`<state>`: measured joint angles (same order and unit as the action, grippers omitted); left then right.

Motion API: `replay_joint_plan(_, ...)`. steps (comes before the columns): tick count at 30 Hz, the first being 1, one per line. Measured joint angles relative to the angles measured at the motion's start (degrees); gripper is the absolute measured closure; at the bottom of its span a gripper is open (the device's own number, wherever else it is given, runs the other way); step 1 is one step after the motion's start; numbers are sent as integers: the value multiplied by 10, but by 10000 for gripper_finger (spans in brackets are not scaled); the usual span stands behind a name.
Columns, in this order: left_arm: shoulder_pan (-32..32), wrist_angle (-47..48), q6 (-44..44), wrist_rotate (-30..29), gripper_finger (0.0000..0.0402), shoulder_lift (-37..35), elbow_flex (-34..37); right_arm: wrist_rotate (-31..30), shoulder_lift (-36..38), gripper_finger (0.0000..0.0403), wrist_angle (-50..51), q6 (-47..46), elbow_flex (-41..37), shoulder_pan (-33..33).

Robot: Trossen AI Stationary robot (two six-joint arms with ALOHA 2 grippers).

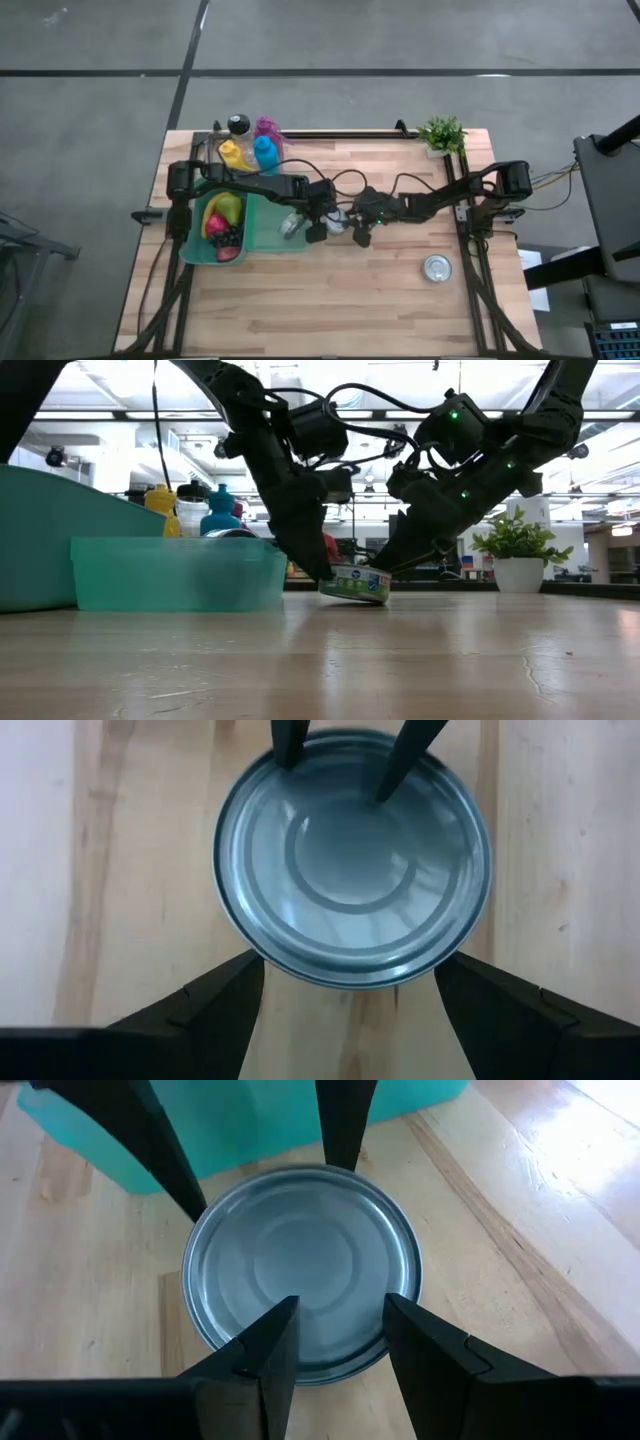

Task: Pick & Place Food Item
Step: Put the green tuna can into the light green bin

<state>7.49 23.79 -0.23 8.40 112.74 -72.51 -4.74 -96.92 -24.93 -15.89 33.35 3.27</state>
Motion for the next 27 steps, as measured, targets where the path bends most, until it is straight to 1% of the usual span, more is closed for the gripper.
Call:
replay_joint_plan(10,-2,-11,0,2,106,1,-8,0,0,256,0,-3,-2,0)
replay_joint_plan(27,-3,-3,5,1,105,1,-52,0,4,256,1,-3,-3,-7)
